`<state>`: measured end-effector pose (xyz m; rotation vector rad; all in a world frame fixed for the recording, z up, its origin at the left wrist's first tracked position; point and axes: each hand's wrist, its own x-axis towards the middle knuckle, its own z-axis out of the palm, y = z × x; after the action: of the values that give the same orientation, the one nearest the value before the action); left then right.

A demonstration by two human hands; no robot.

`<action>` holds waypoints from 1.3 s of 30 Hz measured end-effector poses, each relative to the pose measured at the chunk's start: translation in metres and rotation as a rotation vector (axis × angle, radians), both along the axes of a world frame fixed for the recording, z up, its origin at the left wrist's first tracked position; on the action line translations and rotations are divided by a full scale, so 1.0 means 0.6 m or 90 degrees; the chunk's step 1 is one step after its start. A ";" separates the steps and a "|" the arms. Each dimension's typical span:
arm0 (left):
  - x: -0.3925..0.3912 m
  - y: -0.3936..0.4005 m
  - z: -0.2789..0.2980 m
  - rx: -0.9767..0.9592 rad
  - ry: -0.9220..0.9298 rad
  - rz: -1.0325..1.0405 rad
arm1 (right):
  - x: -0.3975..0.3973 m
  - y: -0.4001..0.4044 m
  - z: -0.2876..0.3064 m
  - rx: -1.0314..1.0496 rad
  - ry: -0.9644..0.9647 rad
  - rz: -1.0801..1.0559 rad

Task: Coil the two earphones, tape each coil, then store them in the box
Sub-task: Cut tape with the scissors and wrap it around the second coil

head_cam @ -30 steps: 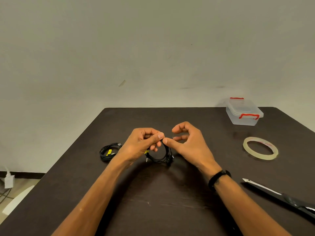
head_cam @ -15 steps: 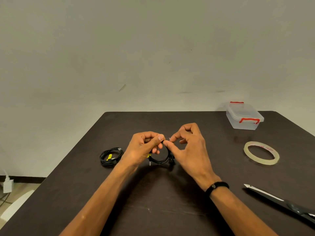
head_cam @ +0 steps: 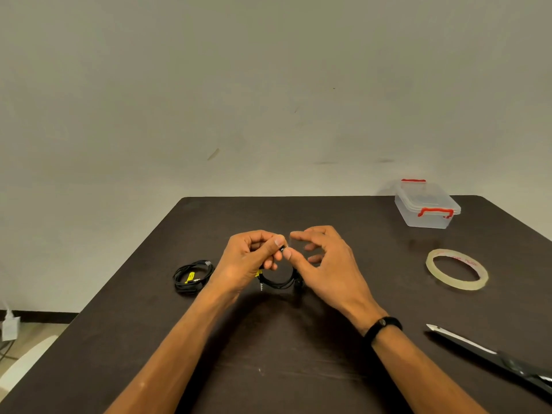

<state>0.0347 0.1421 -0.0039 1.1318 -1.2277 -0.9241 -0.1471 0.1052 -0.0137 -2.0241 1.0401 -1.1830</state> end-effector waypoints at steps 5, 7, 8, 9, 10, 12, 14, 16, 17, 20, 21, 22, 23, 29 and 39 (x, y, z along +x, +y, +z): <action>0.001 0.000 0.001 0.002 0.029 0.020 | -0.010 -0.012 0.013 0.104 -0.152 -0.035; 0.000 0.000 0.001 0.005 0.032 0.020 | -0.015 -0.014 0.015 0.108 -0.200 -0.079; 0.001 -0.001 0.001 0.008 0.033 0.021 | -0.016 -0.012 0.016 0.083 -0.212 -0.106; 0.001 -0.002 0.000 0.010 0.035 0.024 | -0.016 -0.009 0.017 0.034 -0.209 -0.134; 0.001 -0.002 0.000 0.012 0.038 0.028 | -0.015 -0.004 0.019 -0.034 -0.192 -0.153; 0.001 -0.003 -0.001 0.011 0.041 0.034 | -0.008 0.007 0.022 -0.159 -0.131 -0.139; 0.001 -0.002 -0.001 0.005 0.037 0.036 | 0.001 0.016 0.020 -0.197 -0.072 -0.090; 0.000 -0.002 -0.001 -0.002 0.028 0.037 | 0.006 0.019 0.015 -0.170 -0.032 -0.057; -0.001 -0.001 -0.001 -0.004 0.024 0.035 | 0.007 0.018 0.012 -0.145 -0.023 -0.044; -0.005 -0.001 0.000 -0.012 0.020 0.023 | 0.007 0.017 0.006 -0.056 -0.036 -0.017; -0.005 -0.001 0.000 -0.014 0.018 0.019 | 0.007 0.015 0.006 -0.020 -0.045 -0.013; -0.005 -0.001 0.000 -0.016 0.014 0.015 | 0.008 0.014 0.007 0.021 -0.058 -0.005; -0.006 0.000 0.001 -0.017 0.011 0.012 | 0.008 0.012 0.008 0.061 -0.071 0.008; -0.005 0.001 0.003 -0.007 0.013 0.008 | 0.004 0.012 0.014 0.194 -0.120 0.096; -0.001 0.013 0.013 0.016 -0.061 0.008 | -0.004 0.005 0.017 0.252 -0.075 0.131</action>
<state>0.0344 0.1497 0.0040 1.2141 -1.2872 -0.8866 -0.1493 0.1084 -0.0035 -1.6847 0.9008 -0.8949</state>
